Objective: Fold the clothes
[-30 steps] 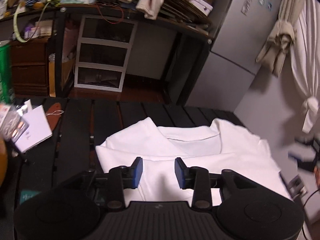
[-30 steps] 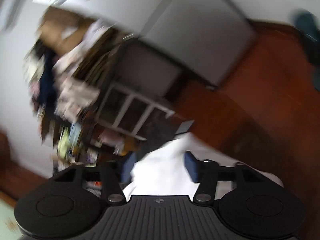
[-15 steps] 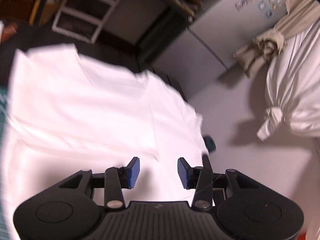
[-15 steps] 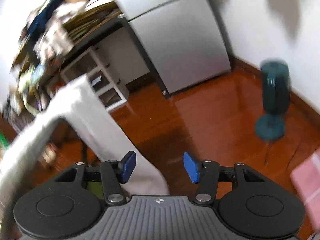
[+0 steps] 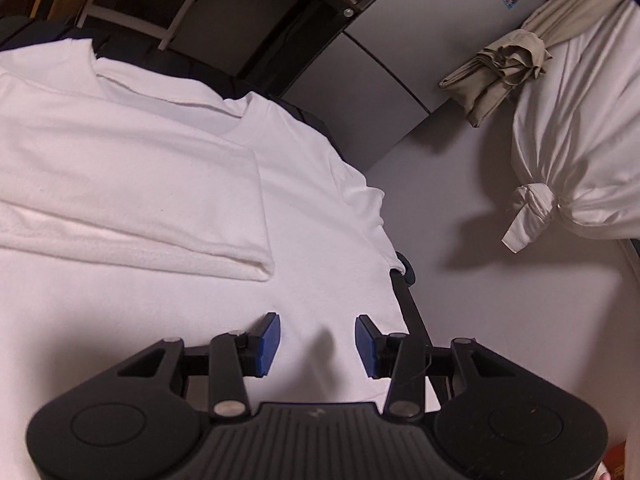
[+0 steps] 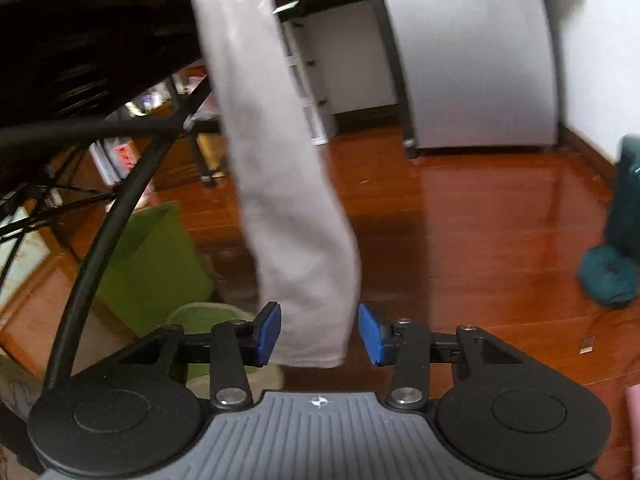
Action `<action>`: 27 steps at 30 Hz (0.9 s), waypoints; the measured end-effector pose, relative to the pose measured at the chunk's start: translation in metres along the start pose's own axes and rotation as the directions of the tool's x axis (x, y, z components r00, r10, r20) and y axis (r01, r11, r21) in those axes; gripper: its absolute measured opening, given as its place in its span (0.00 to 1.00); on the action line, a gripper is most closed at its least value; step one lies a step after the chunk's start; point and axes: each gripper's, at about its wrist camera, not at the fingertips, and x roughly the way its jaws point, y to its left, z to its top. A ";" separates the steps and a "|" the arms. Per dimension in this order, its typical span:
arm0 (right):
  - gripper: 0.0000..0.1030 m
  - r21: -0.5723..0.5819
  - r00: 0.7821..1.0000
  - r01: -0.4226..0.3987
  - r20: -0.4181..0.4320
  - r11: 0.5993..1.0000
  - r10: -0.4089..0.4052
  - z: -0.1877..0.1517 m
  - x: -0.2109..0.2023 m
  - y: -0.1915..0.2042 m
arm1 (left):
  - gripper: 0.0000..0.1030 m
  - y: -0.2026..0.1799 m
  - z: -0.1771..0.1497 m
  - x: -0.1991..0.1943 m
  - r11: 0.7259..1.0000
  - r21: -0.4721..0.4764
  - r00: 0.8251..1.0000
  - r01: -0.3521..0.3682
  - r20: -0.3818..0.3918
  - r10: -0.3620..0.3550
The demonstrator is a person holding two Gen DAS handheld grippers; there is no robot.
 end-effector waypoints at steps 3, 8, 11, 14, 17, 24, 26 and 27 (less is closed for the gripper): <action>0.42 0.018 0.998 -0.062 -0.009 0.998 0.062 -0.006 0.023 0.011 | 0.39 -0.002 -0.002 -0.001 1.000 0.016 1.000 -0.010 0.007 0.010; 0.42 0.109 0.994 -0.070 -0.071 0.992 0.078 -0.014 0.070 0.016 | 0.39 0.000 0.000 0.003 1.000 0.009 1.000 -0.003 -0.001 0.003; 0.42 0.201 0.996 -0.056 -0.063 0.978 0.070 -0.016 0.088 0.013 | 0.39 0.002 0.002 0.003 1.000 0.005 1.000 0.002 -0.008 -0.002; 0.42 0.295 0.997 -0.036 -0.050 0.955 0.053 -0.018 0.104 0.008 | 0.39 0.003 0.004 0.005 1.000 0.002 1.000 0.006 -0.024 -0.006; 0.41 0.349 0.996 0.011 -0.090 0.937 0.022 -0.017 0.116 -0.001 | 0.39 0.005 0.006 0.005 1.000 -0.005 0.999 0.017 -0.030 -0.017; 0.03 0.300 0.991 0.131 -0.061 0.945 -0.118 -0.007 0.106 -0.014 | 0.39 0.007 0.008 0.007 1.000 -0.004 0.999 0.028 -0.045 -0.028; 0.02 0.237 0.978 0.208 -0.075 0.949 -0.195 -0.003 0.091 -0.019 | 0.39 0.007 0.010 0.007 1.000 0.003 0.998 0.030 -0.051 -0.030; 0.02 0.188 0.964 0.265 -0.085 0.946 -0.253 0.004 0.074 -0.024 | 0.39 0.006 0.010 0.008 0.999 0.006 0.998 0.032 -0.054 -0.031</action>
